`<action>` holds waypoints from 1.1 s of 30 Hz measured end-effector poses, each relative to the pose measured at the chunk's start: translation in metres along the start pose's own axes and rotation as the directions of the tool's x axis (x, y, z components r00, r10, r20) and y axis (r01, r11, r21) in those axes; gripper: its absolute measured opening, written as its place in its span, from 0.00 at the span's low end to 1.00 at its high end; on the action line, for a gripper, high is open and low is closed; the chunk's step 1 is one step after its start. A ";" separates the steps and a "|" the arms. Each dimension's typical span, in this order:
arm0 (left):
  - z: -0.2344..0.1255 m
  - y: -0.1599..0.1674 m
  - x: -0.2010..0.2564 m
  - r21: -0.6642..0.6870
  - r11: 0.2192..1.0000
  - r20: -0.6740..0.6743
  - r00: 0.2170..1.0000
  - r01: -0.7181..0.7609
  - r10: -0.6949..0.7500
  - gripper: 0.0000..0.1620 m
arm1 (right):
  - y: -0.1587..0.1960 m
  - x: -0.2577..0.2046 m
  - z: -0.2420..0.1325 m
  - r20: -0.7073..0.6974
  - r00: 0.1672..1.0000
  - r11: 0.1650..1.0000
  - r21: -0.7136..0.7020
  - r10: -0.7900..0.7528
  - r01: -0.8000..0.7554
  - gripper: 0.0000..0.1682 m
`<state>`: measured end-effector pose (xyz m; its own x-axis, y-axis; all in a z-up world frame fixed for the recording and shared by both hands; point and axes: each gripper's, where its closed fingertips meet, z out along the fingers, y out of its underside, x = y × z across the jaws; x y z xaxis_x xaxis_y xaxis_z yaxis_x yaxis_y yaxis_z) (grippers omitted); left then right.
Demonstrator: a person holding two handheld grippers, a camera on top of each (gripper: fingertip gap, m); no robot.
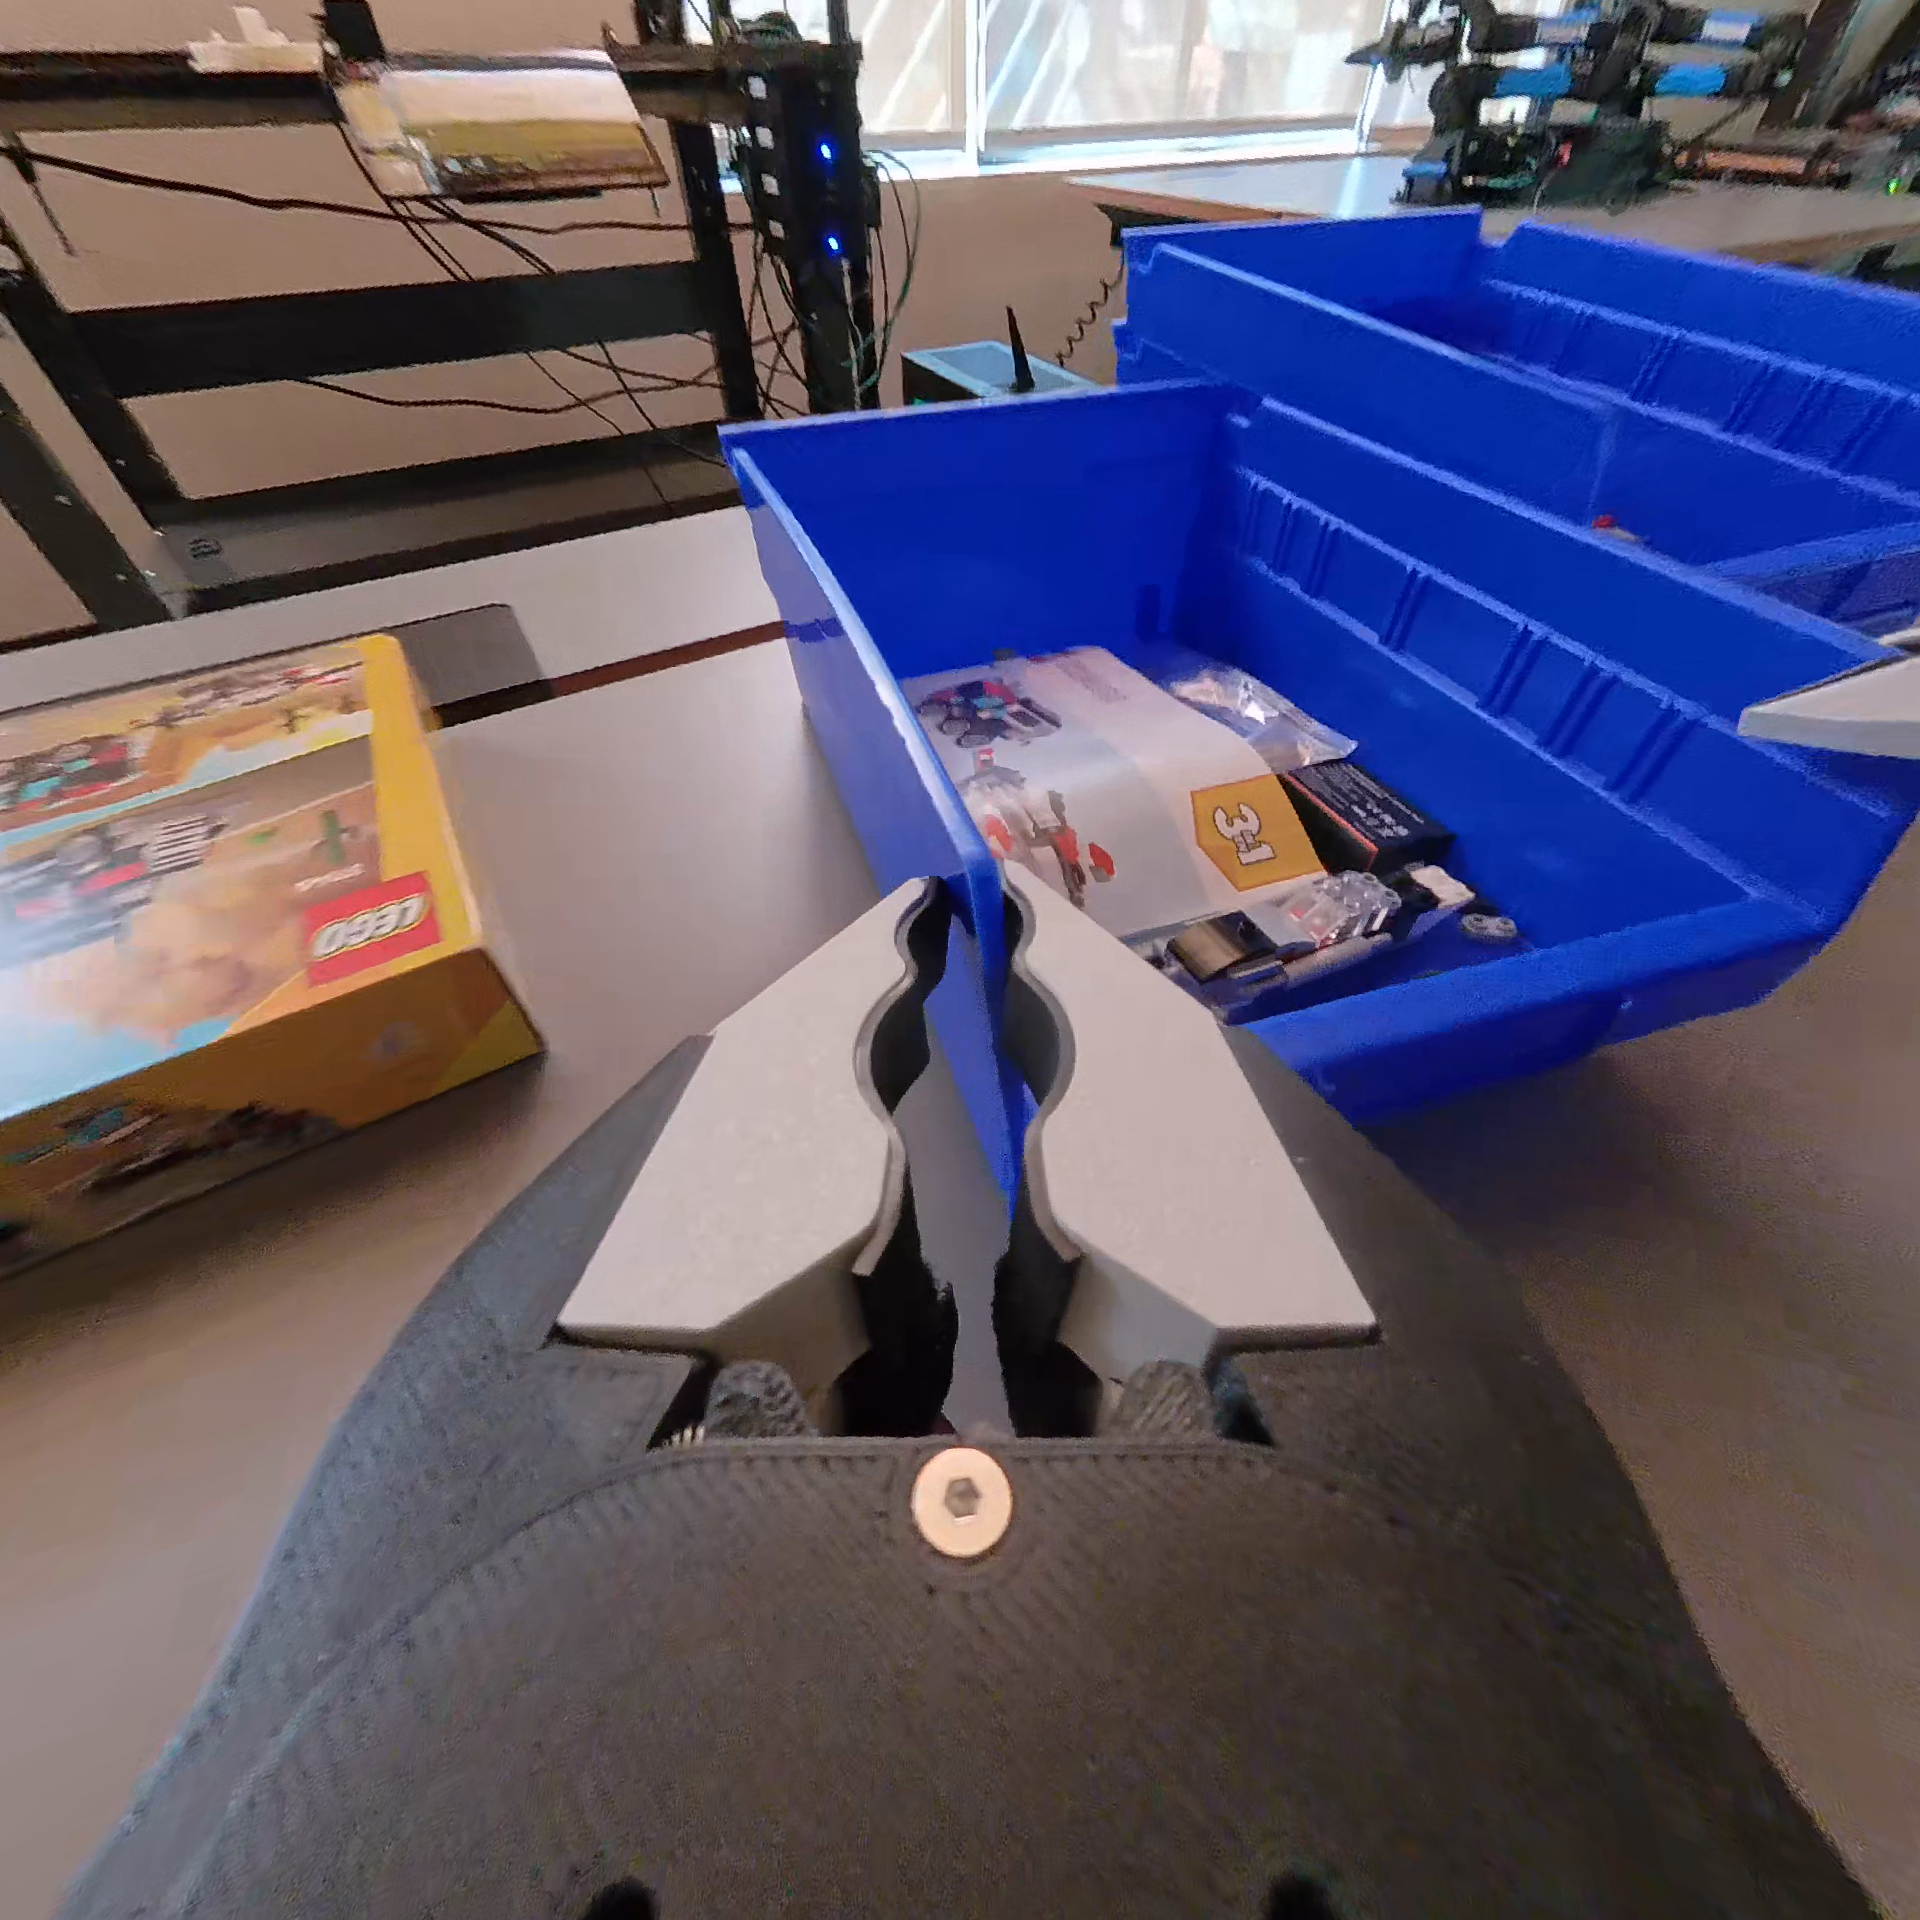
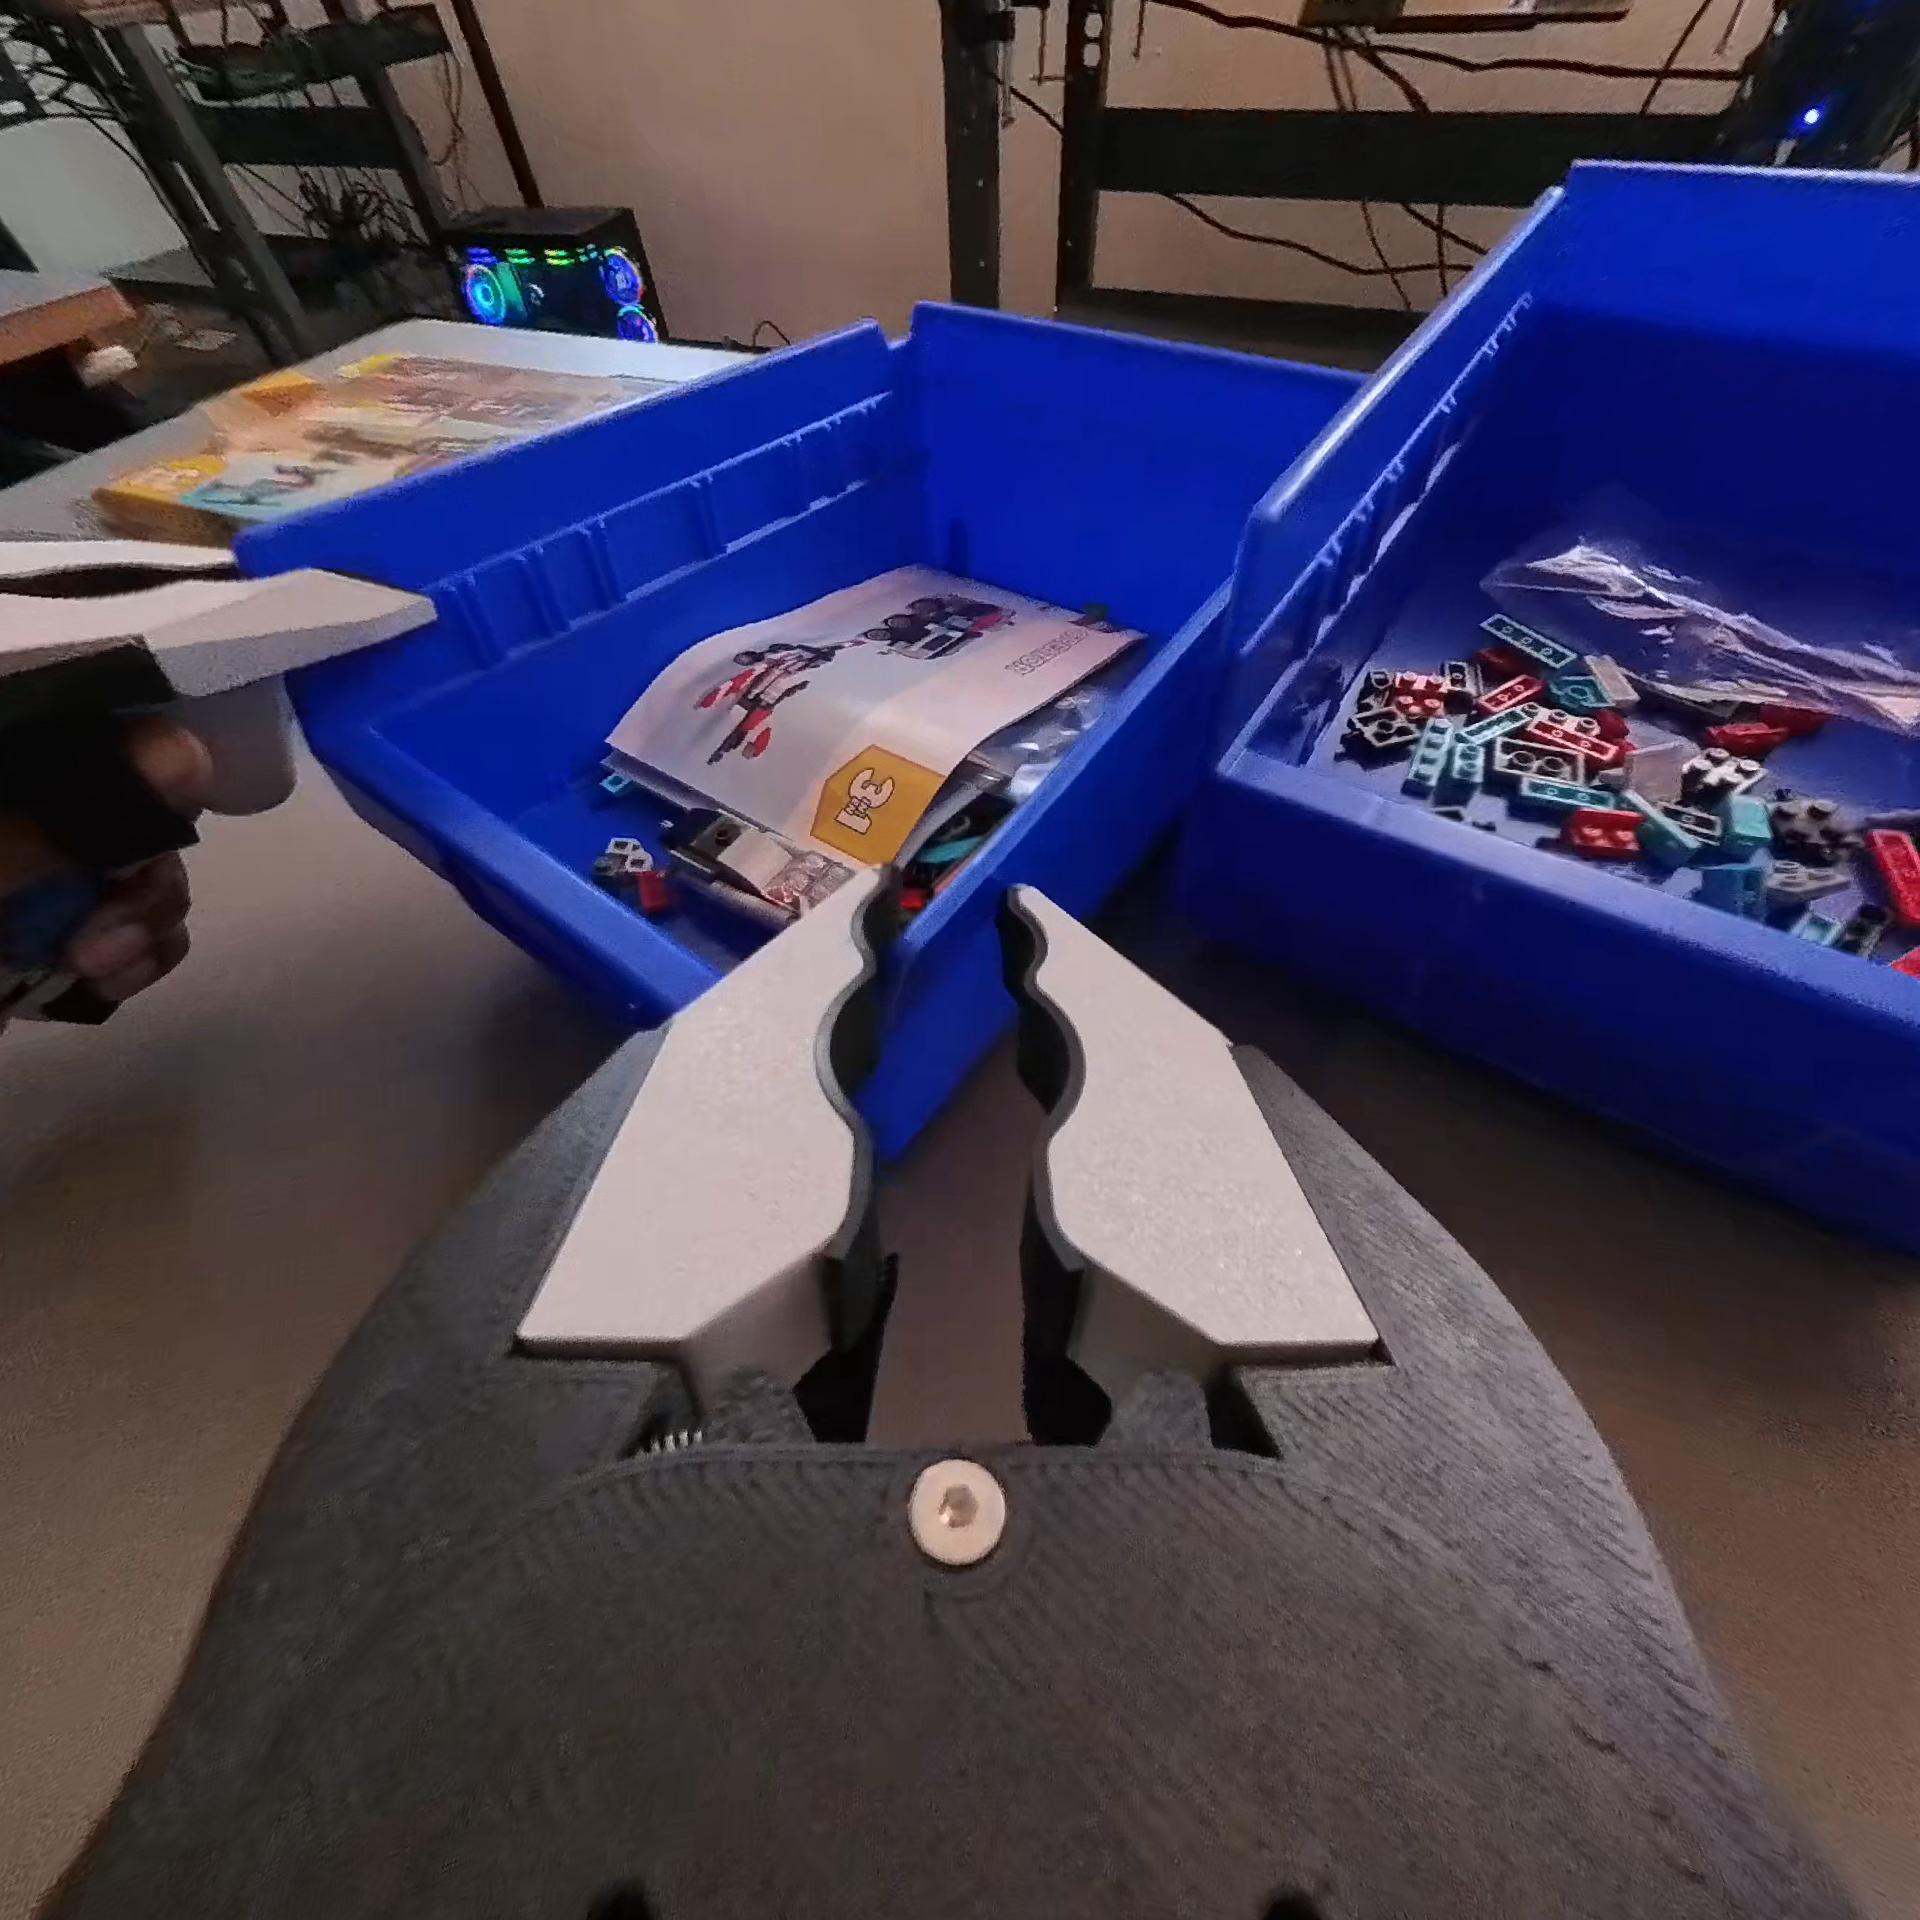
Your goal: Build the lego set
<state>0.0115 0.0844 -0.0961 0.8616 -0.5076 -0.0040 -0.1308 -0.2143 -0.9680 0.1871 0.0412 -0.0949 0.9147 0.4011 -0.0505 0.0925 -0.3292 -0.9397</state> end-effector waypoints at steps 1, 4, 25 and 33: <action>0.010 0.002 0.002 -0.016 1.000 -0.008 1.000 0.001 -0.001 0.04 | 0.000 0.009 0.004 -0.008 1.000 1.000 -0.006 0.016 -0.016 0.11; 0.038 0.005 0.004 -0.047 0.999 -0.012 1.000 0.009 -0.010 0.04 | -0.003 0.033 0.018 -0.020 0.998 0.999 -0.006 0.051 -0.051 0.11; 0.067 -0.091 0.000 -0.243 0.951 -0.195 0.970 -0.190 0.144 0.53 | 0.016 0.053 -0.005 0.123 0.992 0.998 0.067 0.010 -0.018 0.19; 0.167 -0.065 0.061 -0.495 0.730 -0.395 0.871 -0.471 0.293 0.55 | 0.017 0.051 -0.004 0.135 0.991 0.998 0.056 0.006 -0.013 0.19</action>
<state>0.1551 0.2069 -0.0753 0.5178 -0.8347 -0.1877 -0.7438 -0.3309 -0.5807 0.2365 0.0529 -0.1123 0.8539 0.5106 -0.1008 0.0580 -0.2858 -0.9565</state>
